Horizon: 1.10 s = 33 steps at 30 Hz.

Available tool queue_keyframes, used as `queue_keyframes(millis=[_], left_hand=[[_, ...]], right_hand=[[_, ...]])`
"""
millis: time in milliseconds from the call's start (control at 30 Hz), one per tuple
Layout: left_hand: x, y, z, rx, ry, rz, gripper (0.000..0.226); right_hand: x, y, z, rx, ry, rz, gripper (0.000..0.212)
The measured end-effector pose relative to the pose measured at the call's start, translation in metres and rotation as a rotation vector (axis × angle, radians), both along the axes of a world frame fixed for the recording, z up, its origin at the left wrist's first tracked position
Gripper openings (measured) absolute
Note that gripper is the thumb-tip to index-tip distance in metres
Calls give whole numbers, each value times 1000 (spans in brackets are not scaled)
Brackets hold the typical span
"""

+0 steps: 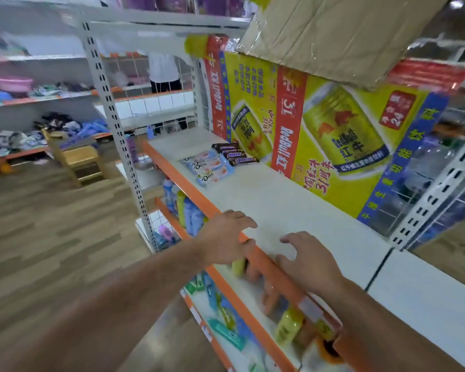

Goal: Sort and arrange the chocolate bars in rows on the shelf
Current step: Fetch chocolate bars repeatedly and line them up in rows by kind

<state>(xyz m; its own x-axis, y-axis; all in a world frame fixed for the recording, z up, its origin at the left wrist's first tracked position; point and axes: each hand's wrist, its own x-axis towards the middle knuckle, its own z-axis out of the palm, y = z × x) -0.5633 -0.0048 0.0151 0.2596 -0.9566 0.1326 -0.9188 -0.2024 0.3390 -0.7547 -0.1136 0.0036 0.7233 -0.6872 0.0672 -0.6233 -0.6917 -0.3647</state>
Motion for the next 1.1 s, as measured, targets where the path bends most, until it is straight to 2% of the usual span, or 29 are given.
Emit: queue_keyframes(millis=[167, 400, 533, 667, 800, 933, 1100], left_hand=[[75, -47, 13, 65, -48, 9, 45], [163, -96, 16, 52, -54, 40, 44], [207, -131, 11, 27, -8, 46, 45], [247, -174, 4, -3, -58, 23, 48], [295, -220, -1, 5, -137, -58, 46], [324, -261, -3, 84, -308, -180, 49], [338, -294, -17, 133, -269, -356, 52]], right_hand=[[77, -61, 8, 36, 28, 43, 45], [164, -119, 16, 42, 59, 48, 43], [201, -143, 10, 45, 80, 7, 43], [240, -164, 4, 42, 107, -59, 46], [276, -186, -1, 31, 111, -99, 50], [300, -203, -8, 2, 191, -113, 67], [313, -211, -9, 0, 309, -146, 68]])
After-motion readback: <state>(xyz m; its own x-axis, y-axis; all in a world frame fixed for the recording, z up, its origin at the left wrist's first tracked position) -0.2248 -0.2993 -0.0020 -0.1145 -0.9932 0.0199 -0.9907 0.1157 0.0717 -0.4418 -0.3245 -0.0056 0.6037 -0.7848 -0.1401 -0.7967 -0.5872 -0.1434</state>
